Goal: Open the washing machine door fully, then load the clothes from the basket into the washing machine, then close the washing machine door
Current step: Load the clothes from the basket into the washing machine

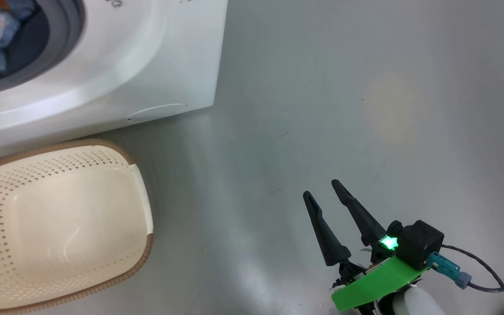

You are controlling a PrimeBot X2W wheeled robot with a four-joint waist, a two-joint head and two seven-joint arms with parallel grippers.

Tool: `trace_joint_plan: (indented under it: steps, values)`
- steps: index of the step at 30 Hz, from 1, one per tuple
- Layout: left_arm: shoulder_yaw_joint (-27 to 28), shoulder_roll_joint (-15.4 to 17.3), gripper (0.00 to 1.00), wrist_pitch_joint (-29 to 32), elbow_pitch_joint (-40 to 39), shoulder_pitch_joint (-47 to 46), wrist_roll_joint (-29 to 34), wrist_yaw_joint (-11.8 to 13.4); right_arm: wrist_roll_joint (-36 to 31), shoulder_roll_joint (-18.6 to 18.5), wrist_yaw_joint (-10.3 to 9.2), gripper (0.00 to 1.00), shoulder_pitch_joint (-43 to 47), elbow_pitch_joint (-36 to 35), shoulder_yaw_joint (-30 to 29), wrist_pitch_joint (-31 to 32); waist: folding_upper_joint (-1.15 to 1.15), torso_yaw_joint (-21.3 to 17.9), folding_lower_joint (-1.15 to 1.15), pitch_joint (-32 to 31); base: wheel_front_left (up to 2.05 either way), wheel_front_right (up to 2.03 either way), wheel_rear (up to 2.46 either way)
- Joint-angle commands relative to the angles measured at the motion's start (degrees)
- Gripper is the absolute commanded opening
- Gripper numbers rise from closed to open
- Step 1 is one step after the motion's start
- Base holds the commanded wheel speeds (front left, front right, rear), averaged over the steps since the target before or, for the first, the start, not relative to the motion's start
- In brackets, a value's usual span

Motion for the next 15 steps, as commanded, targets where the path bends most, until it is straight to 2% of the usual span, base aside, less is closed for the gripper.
trace_joint_plan:
  steps: [1, 10, 15]
  values:
    - [1.63, 2.94, 0.0, -1.21, -1.57, -1.54, 0.73, -0.49, 1.01, 0.13, 0.09, 1.0, 0.31, -1.09, 1.63, -0.27, 0.0, -0.27, 0.0, 0.14, 0.0, 0.0, 0.0]
    - [1.56, 4.81, 0.0, -8.57, -2.68, -4.79, -0.21, -1.78, 0.76, 0.13, 0.09, 1.0, 0.78, -3.14, 1.46, -0.27, 0.0, -1.37, 0.0, 4.01, 0.0, 0.0, 0.0]
    - [0.53, 6.66, 0.0, -10.22, -3.78, -6.56, -2.2, -2.01, 0.45, 0.13, 0.09, 1.0, 0.68, -4.36, 1.82, -0.27, 0.0, -1.49, 0.0, 7.67, 0.0, 0.0, 0.0]
